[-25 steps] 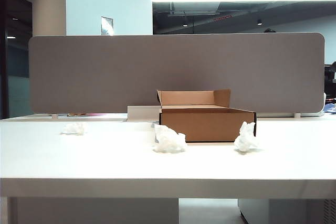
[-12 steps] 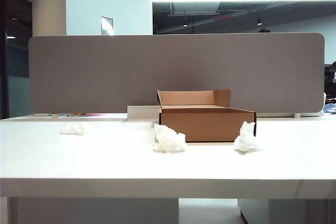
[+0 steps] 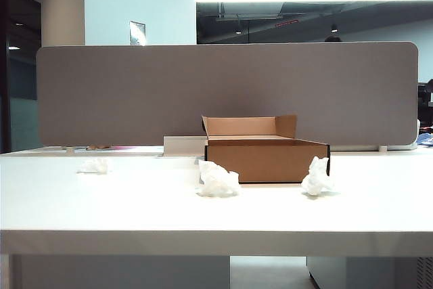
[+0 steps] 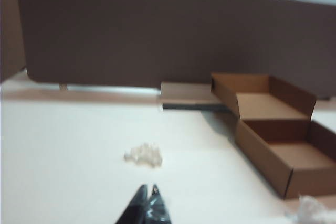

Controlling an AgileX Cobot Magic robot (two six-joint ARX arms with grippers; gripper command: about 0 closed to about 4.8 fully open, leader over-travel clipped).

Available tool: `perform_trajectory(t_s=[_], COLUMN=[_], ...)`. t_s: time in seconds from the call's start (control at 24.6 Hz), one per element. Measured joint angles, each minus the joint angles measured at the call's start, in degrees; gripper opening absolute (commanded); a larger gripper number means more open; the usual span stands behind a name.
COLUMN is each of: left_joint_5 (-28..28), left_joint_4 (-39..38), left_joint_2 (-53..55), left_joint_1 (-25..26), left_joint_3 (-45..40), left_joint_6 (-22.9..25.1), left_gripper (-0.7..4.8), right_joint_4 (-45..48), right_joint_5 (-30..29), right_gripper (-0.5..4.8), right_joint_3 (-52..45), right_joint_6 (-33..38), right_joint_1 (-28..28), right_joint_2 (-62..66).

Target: Pick up all the paper balls on the table and put them in the paper box.

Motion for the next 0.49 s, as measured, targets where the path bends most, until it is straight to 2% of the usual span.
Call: perform_trajectory(t_s=[0.2,0.32,0.49], left_joint_5=[0.0,0.0,1.1], left_joint_4=[-2.3,-3.4,-4.0], left_joint_2=[1.5,5.9,11.8], left_joint_1=[0.0,0.0,0.0], left_joint_3=[4.3,6.9,9.4], left_joint_6=[0.0,0.1,0.2], left_gripper=[-0.06,-0.06,-0.06], right_joint_4=[-1.8,-2.0,-1.6], right_joint_5=[0.0,-0.3,-3.5], right_gripper=[-0.03,-0.03,-0.03], right_joint_3=[5.4,9.6,13.9], right_joint_6=[-0.3,-0.6,-4.3], right_joint_1=[0.0,0.0,0.0], right_joint_2=[6.3,15.0,25.2])
